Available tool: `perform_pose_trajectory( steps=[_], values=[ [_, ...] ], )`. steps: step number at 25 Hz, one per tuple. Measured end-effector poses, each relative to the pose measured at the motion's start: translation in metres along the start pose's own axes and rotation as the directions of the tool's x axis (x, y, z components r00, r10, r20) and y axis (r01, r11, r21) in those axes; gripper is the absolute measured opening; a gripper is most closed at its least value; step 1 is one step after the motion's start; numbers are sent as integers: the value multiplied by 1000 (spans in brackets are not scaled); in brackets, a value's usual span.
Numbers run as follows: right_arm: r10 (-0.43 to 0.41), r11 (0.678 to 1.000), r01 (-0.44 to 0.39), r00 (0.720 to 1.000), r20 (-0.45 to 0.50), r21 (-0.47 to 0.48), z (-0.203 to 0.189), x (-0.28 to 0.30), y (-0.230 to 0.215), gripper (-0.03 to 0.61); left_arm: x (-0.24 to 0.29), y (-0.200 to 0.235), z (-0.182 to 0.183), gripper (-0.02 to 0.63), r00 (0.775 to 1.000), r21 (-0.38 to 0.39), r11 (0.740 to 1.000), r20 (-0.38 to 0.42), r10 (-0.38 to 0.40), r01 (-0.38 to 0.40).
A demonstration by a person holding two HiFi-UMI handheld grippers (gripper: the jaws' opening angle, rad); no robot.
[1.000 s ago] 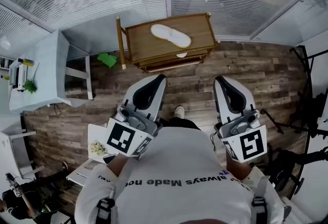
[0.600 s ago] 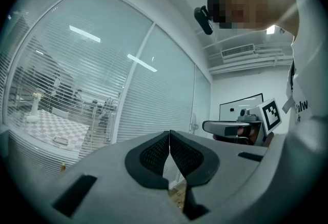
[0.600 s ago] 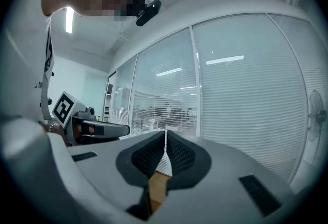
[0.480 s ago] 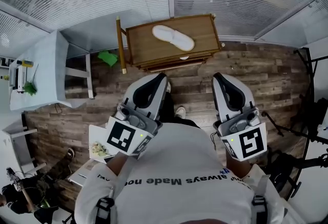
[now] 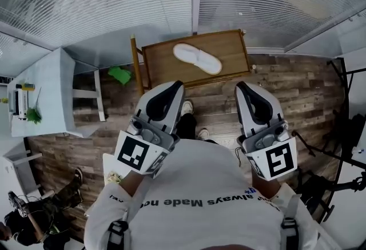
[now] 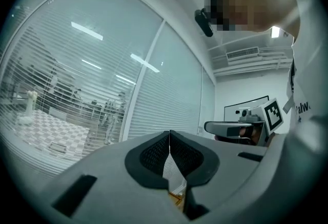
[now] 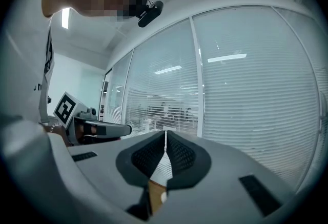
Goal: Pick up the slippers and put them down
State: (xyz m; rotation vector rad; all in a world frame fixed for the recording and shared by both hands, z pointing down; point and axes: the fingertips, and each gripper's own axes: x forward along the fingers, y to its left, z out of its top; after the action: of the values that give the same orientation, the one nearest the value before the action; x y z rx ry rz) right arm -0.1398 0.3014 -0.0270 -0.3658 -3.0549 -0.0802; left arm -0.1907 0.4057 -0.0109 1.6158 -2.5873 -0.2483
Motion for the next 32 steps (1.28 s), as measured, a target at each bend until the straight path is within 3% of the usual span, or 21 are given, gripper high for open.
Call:
perform_pose_trajectory(
  steps=[14, 32],
  values=[
    [-14, 1000, 15, 1000, 13, -14, 8, 93, -17, 15, 40, 86, 14, 12, 999, 16, 999, -4, -33, 33],
    [-1, 1000, 1, 1000, -25, -1, -2, 108, -75, 17, 95, 88, 8, 12, 999, 43, 999, -28, -17, 18]
  ],
)
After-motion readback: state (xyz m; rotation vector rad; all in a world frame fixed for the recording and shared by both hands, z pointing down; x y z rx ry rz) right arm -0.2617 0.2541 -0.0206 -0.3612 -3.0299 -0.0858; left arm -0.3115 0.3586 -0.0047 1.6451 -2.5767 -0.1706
